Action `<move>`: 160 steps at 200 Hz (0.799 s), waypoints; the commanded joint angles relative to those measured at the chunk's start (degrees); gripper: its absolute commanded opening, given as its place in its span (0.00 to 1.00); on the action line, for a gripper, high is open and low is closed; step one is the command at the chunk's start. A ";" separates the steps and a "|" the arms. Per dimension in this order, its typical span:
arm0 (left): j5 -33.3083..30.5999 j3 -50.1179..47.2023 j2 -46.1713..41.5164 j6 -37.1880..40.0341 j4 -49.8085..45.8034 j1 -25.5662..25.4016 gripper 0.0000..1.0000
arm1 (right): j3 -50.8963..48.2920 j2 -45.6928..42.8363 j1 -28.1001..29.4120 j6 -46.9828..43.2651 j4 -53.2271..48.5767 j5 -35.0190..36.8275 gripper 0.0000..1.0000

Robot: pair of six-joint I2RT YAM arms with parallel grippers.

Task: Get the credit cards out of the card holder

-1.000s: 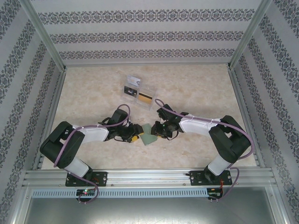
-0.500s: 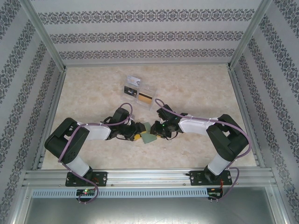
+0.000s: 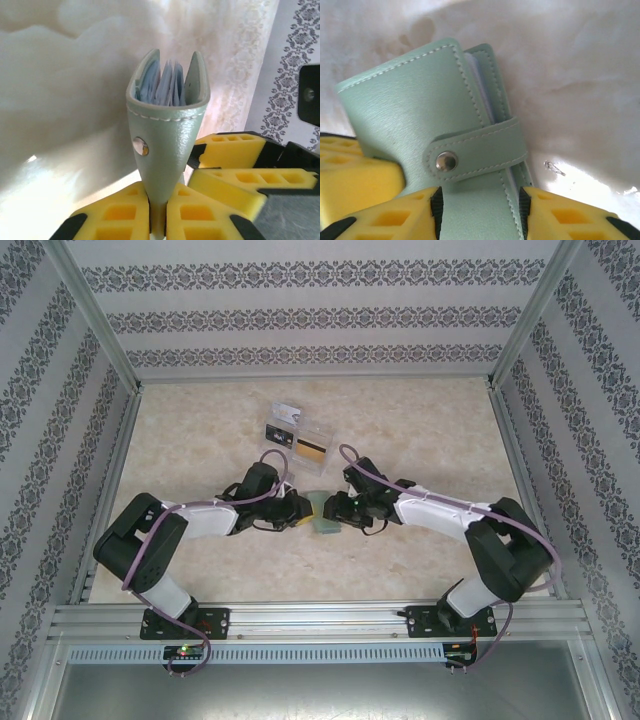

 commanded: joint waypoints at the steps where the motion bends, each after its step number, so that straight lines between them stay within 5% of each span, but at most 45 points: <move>1: 1.52 2.85 -1.80 4.46 -1.84 -0.44 0.07 | 2.84 -0.86 -0.29 -5.47 -3.62 2.08 0.48; 160: -0.50 5.25 -0.38 5.69 -6.99 -0.44 0.00 | 11.35 8.45 1.78 -7.54 -11.49 11.00 0.40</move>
